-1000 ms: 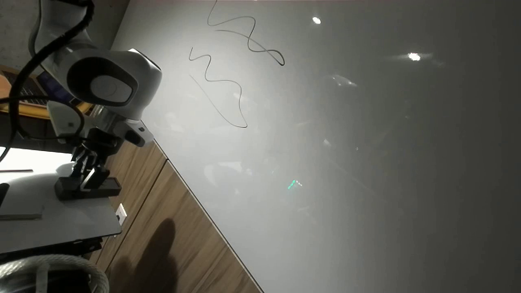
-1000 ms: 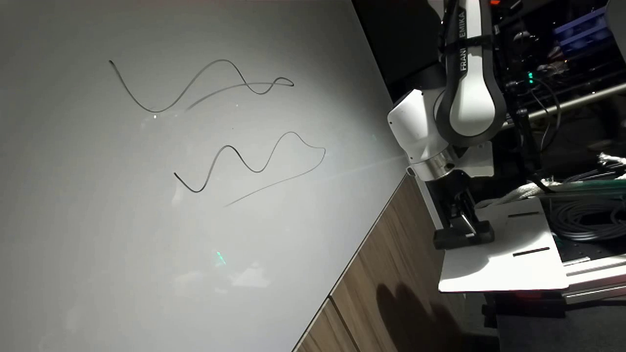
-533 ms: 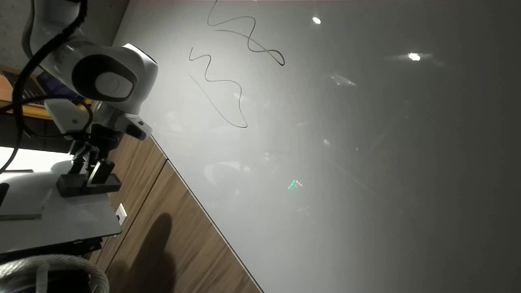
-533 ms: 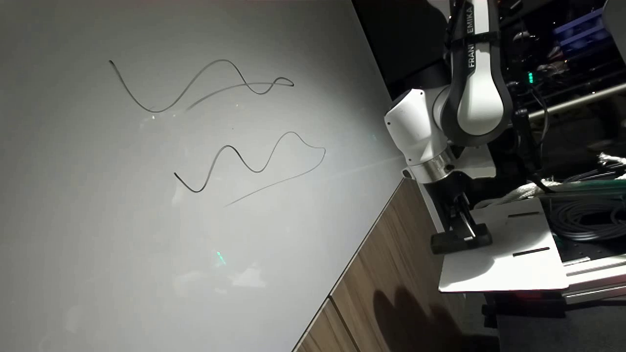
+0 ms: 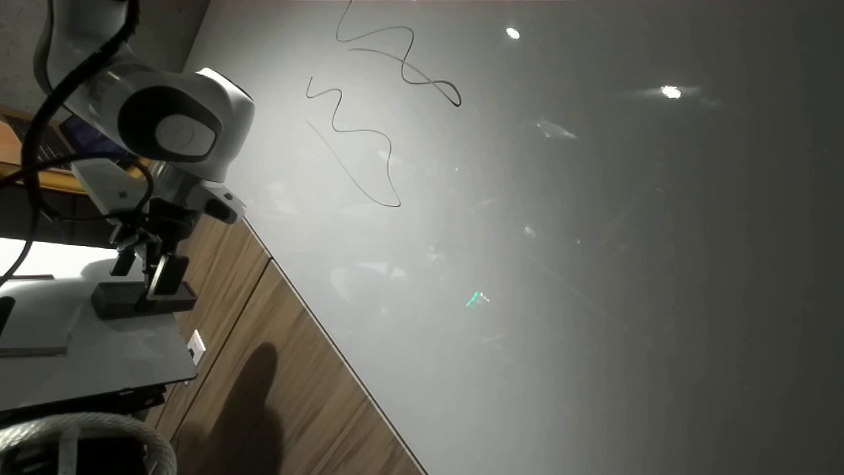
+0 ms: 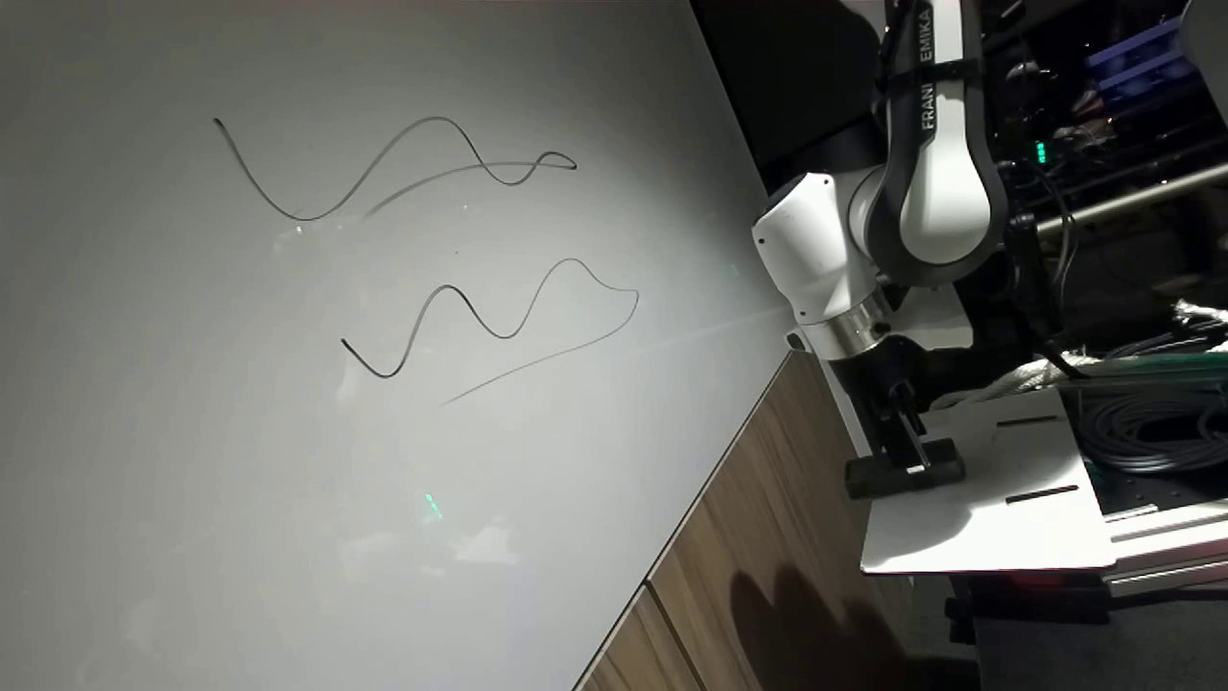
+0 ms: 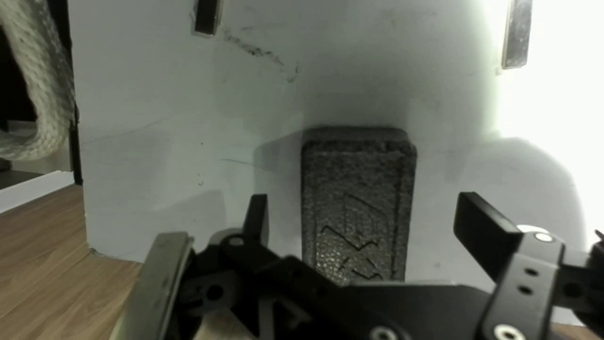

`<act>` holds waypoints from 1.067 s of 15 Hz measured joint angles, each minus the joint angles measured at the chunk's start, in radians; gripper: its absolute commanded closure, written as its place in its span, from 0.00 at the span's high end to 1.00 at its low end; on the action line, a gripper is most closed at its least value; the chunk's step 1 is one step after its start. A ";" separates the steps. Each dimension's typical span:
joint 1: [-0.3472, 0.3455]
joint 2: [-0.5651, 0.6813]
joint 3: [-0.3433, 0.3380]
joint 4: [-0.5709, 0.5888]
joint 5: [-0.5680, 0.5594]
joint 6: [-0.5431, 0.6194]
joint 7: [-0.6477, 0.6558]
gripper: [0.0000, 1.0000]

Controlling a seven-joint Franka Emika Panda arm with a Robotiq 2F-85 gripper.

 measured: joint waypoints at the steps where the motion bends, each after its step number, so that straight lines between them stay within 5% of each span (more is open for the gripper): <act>1: 0.000 -0.002 0.000 0.001 0.000 0.000 0.000 1.00; 5: 0.000 -0.013 0.000 0.003 0.000 0.000 0.000 0.98; 6: 0.000 -0.013 0.000 0.004 0.000 0.000 0.000 0.79; 9: -0.001 -0.012 0.000 0.003 0.000 -0.001 0.000 0.79; 11: -0.001 -0.009 -0.001 0.002 0.000 -0.001 0.000 0.54; 16: -0.002 -0.006 -0.005 -0.001 0.000 -0.001 0.000 0.29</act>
